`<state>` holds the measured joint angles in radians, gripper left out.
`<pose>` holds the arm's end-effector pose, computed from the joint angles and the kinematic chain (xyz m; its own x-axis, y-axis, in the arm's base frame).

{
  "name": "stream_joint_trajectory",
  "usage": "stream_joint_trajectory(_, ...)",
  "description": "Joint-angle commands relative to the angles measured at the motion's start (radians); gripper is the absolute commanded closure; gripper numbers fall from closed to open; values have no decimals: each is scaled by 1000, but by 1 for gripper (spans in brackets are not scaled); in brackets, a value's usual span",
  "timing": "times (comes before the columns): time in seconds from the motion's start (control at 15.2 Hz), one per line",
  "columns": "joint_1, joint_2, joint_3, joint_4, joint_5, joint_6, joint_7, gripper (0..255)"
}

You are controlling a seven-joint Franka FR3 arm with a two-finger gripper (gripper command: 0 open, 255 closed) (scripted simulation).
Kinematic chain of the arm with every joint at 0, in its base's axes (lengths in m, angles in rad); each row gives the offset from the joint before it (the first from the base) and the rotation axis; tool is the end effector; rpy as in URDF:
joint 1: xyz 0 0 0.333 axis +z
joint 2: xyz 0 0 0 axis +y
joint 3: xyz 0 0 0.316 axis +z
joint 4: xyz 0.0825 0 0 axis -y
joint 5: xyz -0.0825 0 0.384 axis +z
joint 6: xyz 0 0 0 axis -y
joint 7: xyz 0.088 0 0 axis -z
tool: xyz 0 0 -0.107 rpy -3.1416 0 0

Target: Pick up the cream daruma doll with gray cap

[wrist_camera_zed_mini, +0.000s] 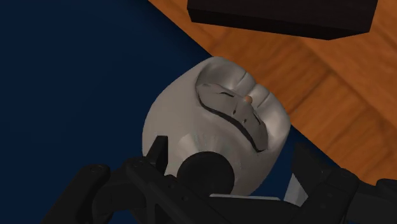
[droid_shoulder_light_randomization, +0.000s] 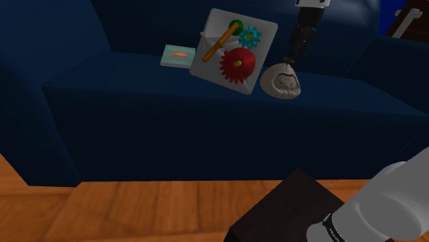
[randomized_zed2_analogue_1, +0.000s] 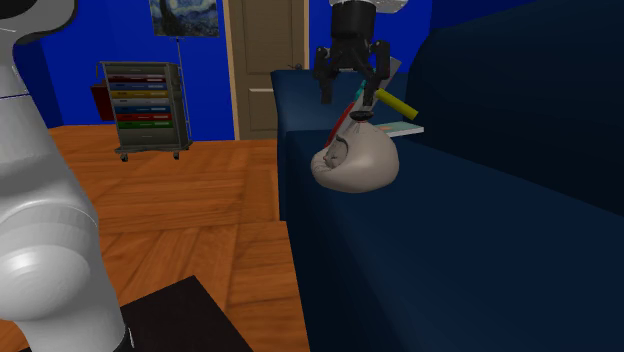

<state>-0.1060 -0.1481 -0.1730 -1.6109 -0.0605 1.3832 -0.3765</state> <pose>0.4648 -0.1487 0.6663 0.9919 0.0910 -0.0887 0.0915 -0.9958 0.0023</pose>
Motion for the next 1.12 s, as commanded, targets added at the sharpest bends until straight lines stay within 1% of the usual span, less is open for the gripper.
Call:
stream_joint_trajectory(0.0,-9,76,-17,115,9,-35,-33,0)
stream_joint_trajectory(0.46,-9,38,-14,-28,4,69,-24,0)
stream_joint_trajectory(0.59,-9,35,-14,-38,3,77,-23,0)
stream_joint_trajectory(0.66,-9,36,-14,-37,3,77,-23,255)
stream_joint_trajectory(1.06,-9,36,-14,-37,3,77,-23,255)
